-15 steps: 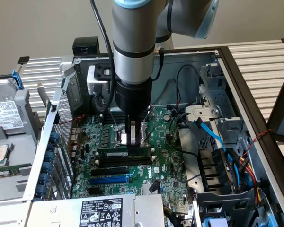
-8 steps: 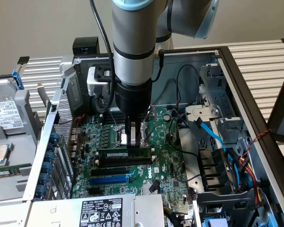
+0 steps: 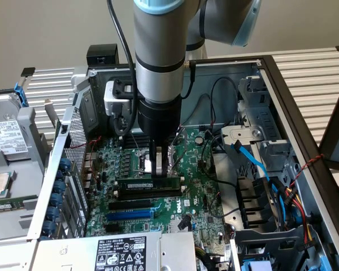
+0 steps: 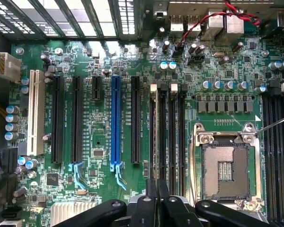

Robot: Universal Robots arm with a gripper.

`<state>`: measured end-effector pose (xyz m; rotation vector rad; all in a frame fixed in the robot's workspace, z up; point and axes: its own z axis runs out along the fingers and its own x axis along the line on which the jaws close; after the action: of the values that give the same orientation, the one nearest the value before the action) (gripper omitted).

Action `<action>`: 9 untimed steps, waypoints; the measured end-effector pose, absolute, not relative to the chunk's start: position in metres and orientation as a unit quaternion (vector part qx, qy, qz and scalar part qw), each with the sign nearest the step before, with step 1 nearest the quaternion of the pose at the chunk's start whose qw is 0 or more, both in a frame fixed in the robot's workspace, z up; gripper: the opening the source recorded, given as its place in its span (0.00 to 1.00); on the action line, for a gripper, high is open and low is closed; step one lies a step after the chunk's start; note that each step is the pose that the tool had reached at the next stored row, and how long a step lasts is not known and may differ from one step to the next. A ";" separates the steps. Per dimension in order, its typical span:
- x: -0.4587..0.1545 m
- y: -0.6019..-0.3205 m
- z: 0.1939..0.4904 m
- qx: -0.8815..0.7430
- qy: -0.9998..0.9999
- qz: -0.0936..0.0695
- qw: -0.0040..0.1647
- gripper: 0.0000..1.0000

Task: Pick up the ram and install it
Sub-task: 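Insert the ram into the slot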

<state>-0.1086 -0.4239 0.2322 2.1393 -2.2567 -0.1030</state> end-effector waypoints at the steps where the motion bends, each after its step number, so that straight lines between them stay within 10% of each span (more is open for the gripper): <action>1: -0.109 -0.424 0.232 0.688 -0.725 -0.033 0.015 0.13; 9: -0.109 -0.424 0.231 0.688 -0.725 -0.033 0.015 0.13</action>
<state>-0.1091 -0.4239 0.2315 2.1392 -2.2567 -0.1030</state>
